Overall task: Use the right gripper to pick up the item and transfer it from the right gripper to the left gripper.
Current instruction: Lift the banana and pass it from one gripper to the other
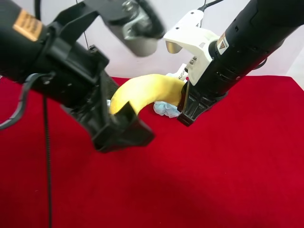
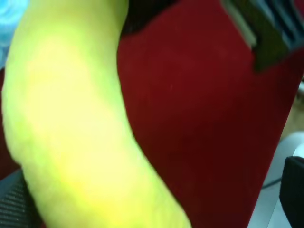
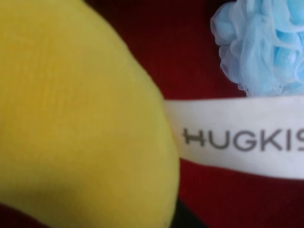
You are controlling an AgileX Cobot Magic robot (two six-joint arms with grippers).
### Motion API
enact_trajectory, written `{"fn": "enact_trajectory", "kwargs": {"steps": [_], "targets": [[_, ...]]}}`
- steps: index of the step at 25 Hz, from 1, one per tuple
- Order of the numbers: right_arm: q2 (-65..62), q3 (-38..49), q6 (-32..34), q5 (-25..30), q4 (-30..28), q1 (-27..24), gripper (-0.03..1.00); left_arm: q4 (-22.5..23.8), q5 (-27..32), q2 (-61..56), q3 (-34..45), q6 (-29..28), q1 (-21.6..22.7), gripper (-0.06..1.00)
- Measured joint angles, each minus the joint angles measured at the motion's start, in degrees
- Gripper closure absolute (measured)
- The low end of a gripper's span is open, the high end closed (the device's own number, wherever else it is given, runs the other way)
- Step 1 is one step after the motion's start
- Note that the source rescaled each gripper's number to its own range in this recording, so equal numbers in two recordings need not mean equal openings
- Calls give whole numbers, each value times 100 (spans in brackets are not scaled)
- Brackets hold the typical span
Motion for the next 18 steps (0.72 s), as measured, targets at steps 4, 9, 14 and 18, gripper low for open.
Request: {"fn": "enact_trajectory", "kwargs": {"steps": [4,9,14,18], "targets": [[0,0,0,11,-50,0,97,-56,-117,310,0,-36,0,16],[0,0,0,16,-86,0,97,-74,-123,469,0,-36,0,88],[0,0,0,11,-86,0,97,-93,-141,469,0,-36,0,94],[0,0,0,7,-86,0,94,-95,-141,469,0,-36,0,94]]}}
